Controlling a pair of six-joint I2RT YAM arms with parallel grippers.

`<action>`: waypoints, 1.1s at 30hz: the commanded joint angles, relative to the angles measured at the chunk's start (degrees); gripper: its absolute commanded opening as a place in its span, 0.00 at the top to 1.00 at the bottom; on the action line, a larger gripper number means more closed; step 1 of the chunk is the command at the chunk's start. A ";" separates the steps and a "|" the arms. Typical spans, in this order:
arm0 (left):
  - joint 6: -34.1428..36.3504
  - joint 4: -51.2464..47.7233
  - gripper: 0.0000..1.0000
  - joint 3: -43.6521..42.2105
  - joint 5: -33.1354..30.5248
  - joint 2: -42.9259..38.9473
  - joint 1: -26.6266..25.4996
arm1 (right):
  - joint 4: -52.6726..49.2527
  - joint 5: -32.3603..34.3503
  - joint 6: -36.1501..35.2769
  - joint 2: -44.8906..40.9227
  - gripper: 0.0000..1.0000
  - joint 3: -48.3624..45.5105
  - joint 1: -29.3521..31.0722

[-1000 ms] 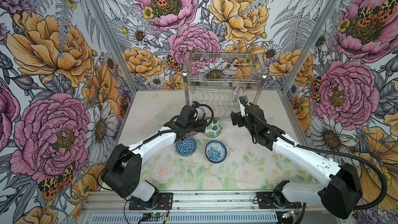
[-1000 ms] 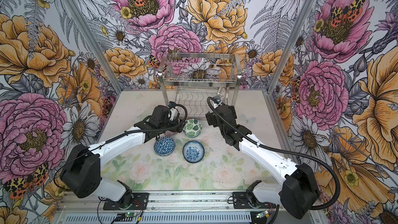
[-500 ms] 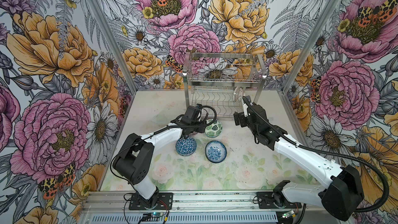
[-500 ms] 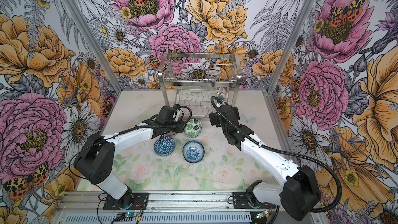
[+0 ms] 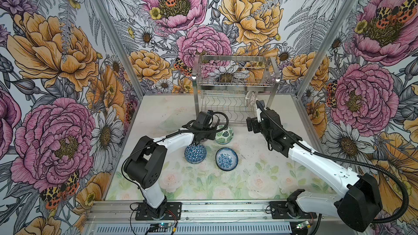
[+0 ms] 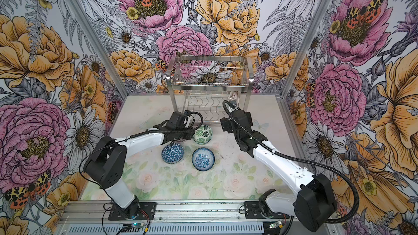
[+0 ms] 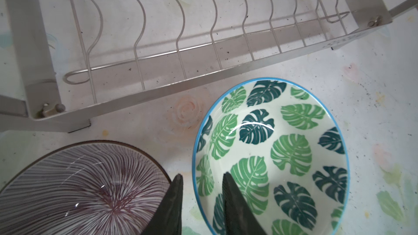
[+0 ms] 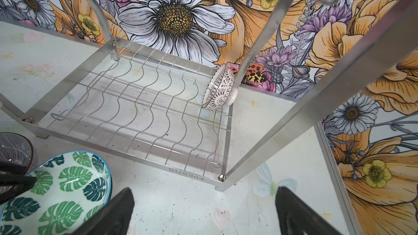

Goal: Load the bowls into the dish rack
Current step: 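Lower left gripper onto the green leaf bowl rim while right gripper withdraws from rack, then lift the green leaf bowl with left gripper while right gripper reaches for it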

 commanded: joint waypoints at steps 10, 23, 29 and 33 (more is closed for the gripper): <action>-0.30 0.98 0.80 2.16 0.40 1.41 -0.12 | -0.05 -0.79 1.48 -0.86 0.00 -1.07 -0.85; -0.58 0.78 0.82 2.50 0.31 2.84 0.00 | -0.06 -0.96 1.65 -1.66 0.00 -1.50 -1.40; -0.58 0.31 0.90 2.51 -0.31 2.53 -0.01 | -0.05 -0.96 1.77 -2.00 0.00 -1.81 -1.53; -0.47 -0.41 0.97 2.73 -0.85 1.98 0.05 | -0.03 -1.07 1.84 -2.08 0.00 -1.87 -1.62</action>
